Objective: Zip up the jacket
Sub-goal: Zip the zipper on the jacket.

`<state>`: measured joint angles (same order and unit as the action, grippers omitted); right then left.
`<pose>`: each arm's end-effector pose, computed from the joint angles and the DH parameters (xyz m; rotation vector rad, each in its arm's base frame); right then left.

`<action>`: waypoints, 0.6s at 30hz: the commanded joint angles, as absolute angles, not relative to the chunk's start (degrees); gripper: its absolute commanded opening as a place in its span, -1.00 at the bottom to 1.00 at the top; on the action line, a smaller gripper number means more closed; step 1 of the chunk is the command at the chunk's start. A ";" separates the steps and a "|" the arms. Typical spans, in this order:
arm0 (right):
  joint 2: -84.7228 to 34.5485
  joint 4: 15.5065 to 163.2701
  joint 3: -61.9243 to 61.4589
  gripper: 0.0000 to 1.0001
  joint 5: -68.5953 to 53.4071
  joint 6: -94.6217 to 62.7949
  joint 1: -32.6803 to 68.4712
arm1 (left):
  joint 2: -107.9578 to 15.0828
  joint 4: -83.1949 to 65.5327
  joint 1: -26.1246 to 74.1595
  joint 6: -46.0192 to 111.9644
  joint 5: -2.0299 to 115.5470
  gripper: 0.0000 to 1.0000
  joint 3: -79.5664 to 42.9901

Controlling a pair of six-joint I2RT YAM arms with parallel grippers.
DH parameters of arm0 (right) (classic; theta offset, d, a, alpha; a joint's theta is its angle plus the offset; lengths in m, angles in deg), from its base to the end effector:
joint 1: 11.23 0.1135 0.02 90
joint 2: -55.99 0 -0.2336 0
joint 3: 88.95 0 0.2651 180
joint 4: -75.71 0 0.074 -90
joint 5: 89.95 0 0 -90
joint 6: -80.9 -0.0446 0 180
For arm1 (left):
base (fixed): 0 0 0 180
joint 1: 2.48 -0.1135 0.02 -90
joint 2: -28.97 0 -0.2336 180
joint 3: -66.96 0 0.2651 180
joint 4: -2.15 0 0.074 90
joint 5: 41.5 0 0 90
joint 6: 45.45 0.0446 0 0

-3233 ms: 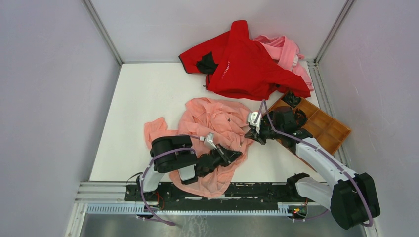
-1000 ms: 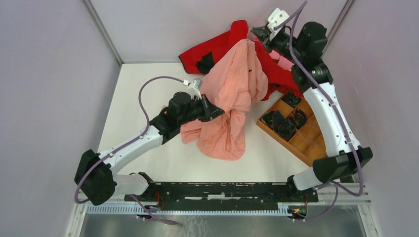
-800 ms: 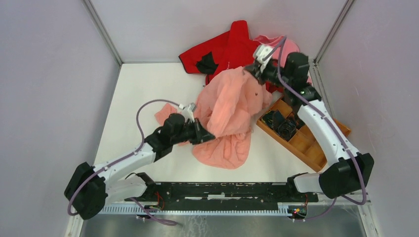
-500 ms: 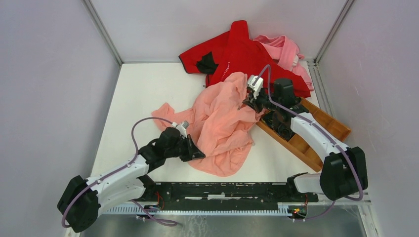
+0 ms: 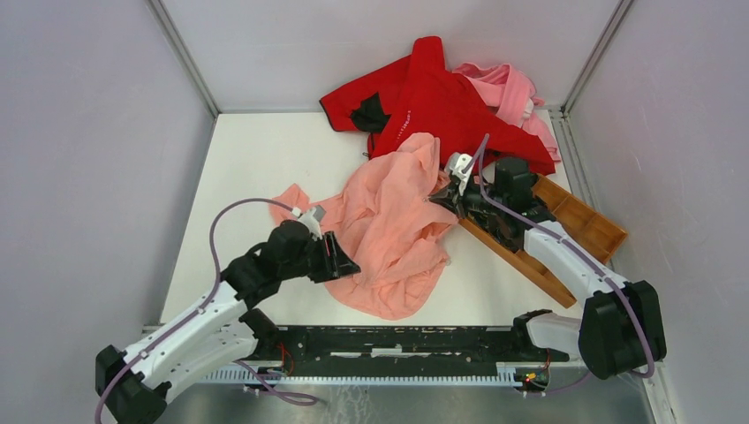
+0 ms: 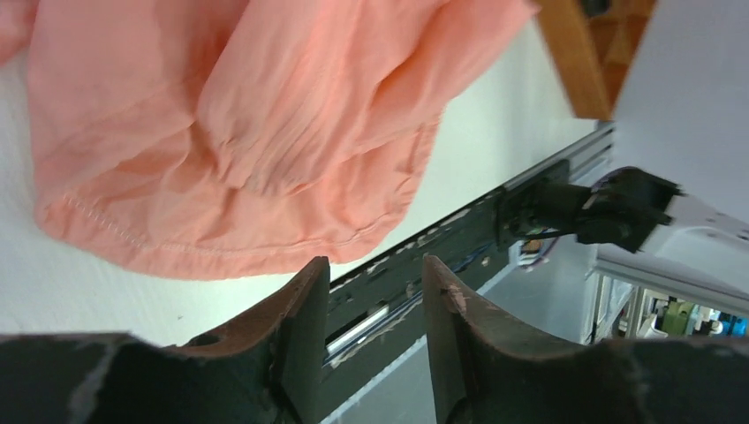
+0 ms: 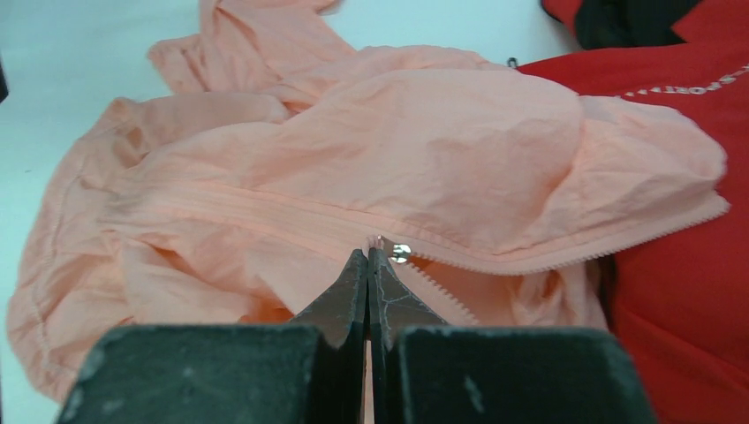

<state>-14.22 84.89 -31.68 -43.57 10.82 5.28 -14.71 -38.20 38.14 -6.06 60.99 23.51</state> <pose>0.2767 0.1141 0.2339 -1.0464 1.5937 0.6995 0.1497 -0.1411 0.1973 -0.0922 2.4990 -1.0125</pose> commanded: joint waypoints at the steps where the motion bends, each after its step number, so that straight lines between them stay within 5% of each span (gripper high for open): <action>1: -12.47 80.10 -33.40 -1.00 -52.59 8.92 6.16 | -10.78 -38.14 38.23 3.01 59.99 0.07 16.41; 9: -13.05 79.92 -34.77 -1.00 -57.35 9.70 6.29 | -25.53 -13.80 38.21 19.48 64.59 0.23 14.78; 18: -13.44 79.74 -35.08 -1.00 -57.70 10.06 6.33 | -48.55 -3.41 38.21 31.34 65.50 0.43 3.28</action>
<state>-14.07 82.05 -34.98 -55.61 10.19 6.02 -43.21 -11.80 38.14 22.88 63.72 9.76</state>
